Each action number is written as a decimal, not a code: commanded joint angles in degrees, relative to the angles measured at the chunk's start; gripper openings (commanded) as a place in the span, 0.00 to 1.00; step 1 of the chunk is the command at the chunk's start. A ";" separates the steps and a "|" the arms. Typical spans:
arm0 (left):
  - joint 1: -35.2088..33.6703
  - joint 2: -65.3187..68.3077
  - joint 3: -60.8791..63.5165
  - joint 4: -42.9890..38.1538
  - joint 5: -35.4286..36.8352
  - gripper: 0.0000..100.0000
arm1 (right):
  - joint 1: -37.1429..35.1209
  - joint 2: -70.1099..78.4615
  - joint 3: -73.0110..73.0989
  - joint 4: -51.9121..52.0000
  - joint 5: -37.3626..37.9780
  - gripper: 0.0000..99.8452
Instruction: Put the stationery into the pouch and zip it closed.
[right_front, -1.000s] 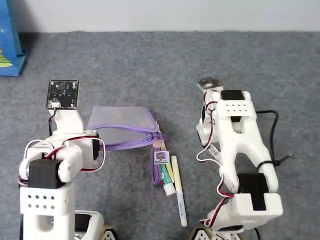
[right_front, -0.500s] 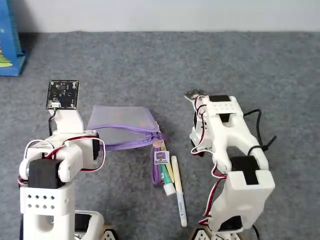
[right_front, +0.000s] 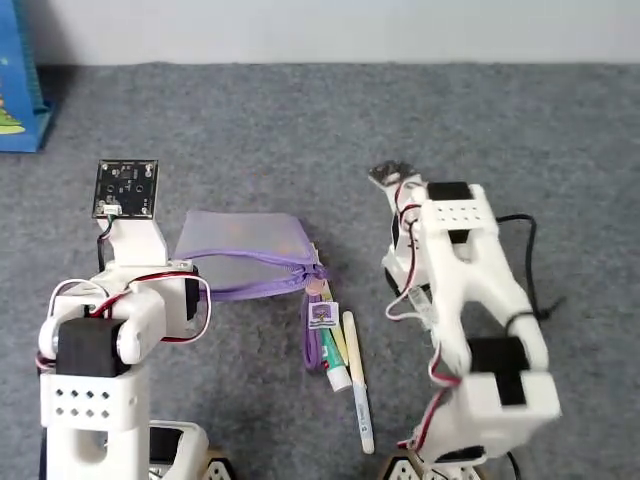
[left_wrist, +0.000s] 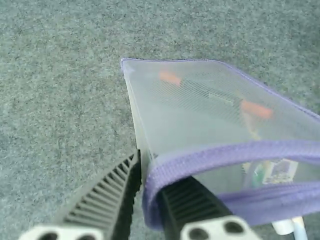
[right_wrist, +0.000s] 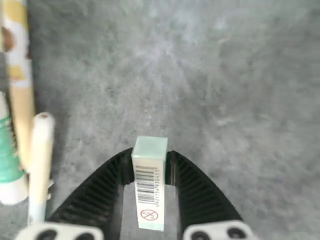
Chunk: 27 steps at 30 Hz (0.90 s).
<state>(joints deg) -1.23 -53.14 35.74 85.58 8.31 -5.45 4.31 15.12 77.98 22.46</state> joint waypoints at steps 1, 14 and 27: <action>0.00 -0.09 -0.22 -1.14 0.09 0.01 | -0.75 -11.91 -1.49 3.56 0.18 0.01; 0.00 -0.09 -0.66 -2.20 0.53 0.01 | -17.80 -41.54 -1.58 3.82 -17.05 0.01; 0.00 -0.09 -0.31 -1.85 0.53 0.01 | -35.12 -53.23 -1.14 -9.63 -31.56 0.01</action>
<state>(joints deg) -1.23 -53.14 35.74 84.88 8.31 -37.54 -47.38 15.21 72.09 -6.46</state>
